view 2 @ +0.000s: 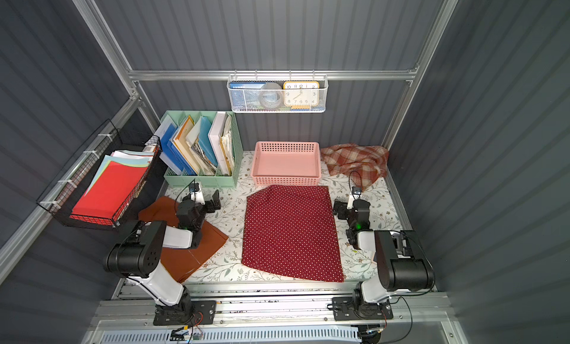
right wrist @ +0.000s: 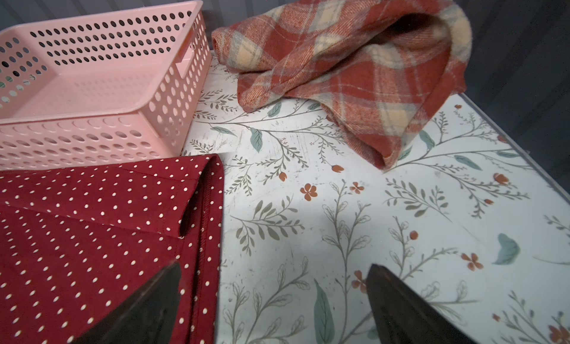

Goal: Roll up the skirts
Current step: Fold the skirt at the center of the board.

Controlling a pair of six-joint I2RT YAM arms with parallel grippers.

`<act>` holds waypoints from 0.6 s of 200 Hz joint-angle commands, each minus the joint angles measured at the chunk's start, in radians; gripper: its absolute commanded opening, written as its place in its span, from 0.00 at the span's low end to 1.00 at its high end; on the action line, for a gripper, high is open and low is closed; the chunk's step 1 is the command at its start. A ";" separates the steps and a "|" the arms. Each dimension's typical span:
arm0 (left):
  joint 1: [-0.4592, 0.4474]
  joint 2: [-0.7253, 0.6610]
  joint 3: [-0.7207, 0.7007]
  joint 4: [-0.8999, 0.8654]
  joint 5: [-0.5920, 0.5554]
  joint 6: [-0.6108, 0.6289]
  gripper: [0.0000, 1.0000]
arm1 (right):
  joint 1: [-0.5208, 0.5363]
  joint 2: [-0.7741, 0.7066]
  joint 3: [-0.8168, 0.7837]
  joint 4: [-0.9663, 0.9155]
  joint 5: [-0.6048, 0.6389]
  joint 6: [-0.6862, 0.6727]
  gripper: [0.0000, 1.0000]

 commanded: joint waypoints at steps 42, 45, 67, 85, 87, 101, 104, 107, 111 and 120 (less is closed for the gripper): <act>0.005 -0.005 0.012 -0.005 -0.001 0.012 1.00 | -0.001 -0.014 0.009 -0.002 -0.006 0.008 0.99; 0.004 -0.004 0.012 -0.005 -0.001 0.012 1.00 | -0.002 -0.014 0.009 -0.002 -0.006 0.007 0.99; 0.006 -0.003 0.012 0.002 0.017 0.014 1.00 | -0.002 -0.012 0.009 0.000 -0.003 0.008 0.99; 0.005 -0.004 0.012 0.002 0.016 0.014 1.00 | -0.003 -0.014 0.009 0.001 -0.004 0.009 0.99; 0.005 -0.004 0.012 0.002 0.016 0.014 1.00 | -0.003 -0.013 0.009 0.001 -0.005 0.009 0.99; 0.006 -0.004 0.012 0.002 0.017 0.014 1.00 | -0.005 -0.013 0.009 0.001 -0.006 0.009 0.99; 0.005 -0.004 0.012 0.003 0.016 0.014 1.00 | -0.005 -0.013 0.010 -0.001 -0.006 0.009 0.99; 0.006 -0.004 0.014 -0.001 0.011 0.011 1.00 | -0.005 -0.011 0.011 -0.001 -0.007 0.010 0.99; 0.007 -0.004 0.018 -0.007 0.010 0.009 1.00 | -0.008 -0.009 0.010 0.002 -0.010 0.012 0.99; 0.007 -0.003 0.018 -0.007 0.006 0.009 1.00 | -0.011 -0.008 0.012 0.002 0.010 0.022 0.99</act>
